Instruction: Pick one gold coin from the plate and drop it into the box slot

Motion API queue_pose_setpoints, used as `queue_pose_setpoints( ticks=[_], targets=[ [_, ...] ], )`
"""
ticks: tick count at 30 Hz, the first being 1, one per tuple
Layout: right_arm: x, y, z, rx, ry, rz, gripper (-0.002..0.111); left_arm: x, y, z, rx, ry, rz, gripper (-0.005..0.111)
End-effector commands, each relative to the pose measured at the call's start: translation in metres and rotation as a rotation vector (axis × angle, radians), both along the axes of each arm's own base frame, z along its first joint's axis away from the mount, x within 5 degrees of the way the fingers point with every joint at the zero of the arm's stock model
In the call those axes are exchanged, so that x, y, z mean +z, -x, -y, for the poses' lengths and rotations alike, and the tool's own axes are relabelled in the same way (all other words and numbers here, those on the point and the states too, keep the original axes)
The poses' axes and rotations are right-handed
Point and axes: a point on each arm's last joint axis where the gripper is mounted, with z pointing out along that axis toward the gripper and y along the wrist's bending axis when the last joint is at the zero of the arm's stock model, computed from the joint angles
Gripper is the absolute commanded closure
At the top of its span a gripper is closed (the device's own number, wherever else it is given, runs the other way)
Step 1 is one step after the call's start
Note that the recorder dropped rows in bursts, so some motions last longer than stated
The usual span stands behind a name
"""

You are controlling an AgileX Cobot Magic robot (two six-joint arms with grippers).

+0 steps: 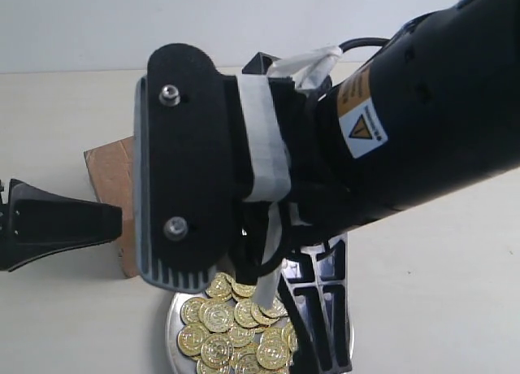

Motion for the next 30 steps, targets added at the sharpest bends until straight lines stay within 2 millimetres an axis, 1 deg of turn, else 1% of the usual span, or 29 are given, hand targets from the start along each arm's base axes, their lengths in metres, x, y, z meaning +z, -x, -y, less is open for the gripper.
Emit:
queue_pose_setpoints(
  ticks=[1, 3, 5, 6, 8, 11, 14, 16, 18, 21, 23, 26, 30],
  targets=[
    [0.006, -0.001, 0.000, -0.003, -0.026, 0.027, 0.079, 0.007, -0.005, 0.005, -0.011, 0.129, -0.043, 0.057],
    [0.007, -0.001, -0.001, -0.004, -0.038, 0.036, 0.079, 0.008, -0.005, 0.006, -0.022, 0.154, -0.050, 0.047],
    [0.007, -0.002, -0.001, -0.007, -0.042, 0.037, 0.079, 0.008, -0.005, 0.007, -0.041, 0.161, -0.039, 0.049],
    [0.007, -0.002, -0.001, -0.010, -0.043, 0.035, 0.079, 0.009, -0.003, 0.007, -0.056, 0.172, -0.041, 0.055],
    [0.007, -0.003, -0.001, -0.035, -0.053, 0.030, 0.079, 0.009, -0.002, 0.007, -0.068, 0.175, -0.032, 0.059],
    [0.006, -0.007, -0.003, -0.110, -0.079, 0.015, 0.079, 0.009, -0.002, 0.011, -0.076, 0.166, -0.021, 0.056],
    [0.001, -0.010, -0.005, -0.131, -0.070, 0.007, 0.079, 0.006, -0.002, 0.016, -0.064, 0.135, -0.018, 0.055],
    [-0.005, -0.013, -0.008, -0.146, -0.046, 0.000, 0.079, 0.003, -0.001, 0.025, -0.063, 0.084, -0.005, 0.055],
    [-0.007, -0.014, -0.009, -0.146, -0.040, -0.003, 0.079, 0.007, -0.003, 0.028, -0.061, 0.072, 0.015, 0.055],
    [-0.008, -0.015, -0.009, -0.146, -0.036, -0.004, 0.079, 0.014, -0.012, 0.035, -0.068, 0.070, 0.018, 0.055],
    [-0.008, -0.015, -0.009, -0.146, -0.034, -0.005, 0.079, 0.008, -0.017, 0.043, -0.102, 0.058, -0.018, 0.055],
    [-0.009, -0.014, -0.009, -0.146, -0.033, -0.006, 0.079, 0.006, -0.020, 0.051, -0.138, 0.050, -0.034, 0.055],
    [-0.009, -0.015, -0.009, -0.161, -0.034, -0.007, 0.079, 0.006, -0.020, 0.051, -0.138, 0.053, -0.035, 0.055]
  ],
)
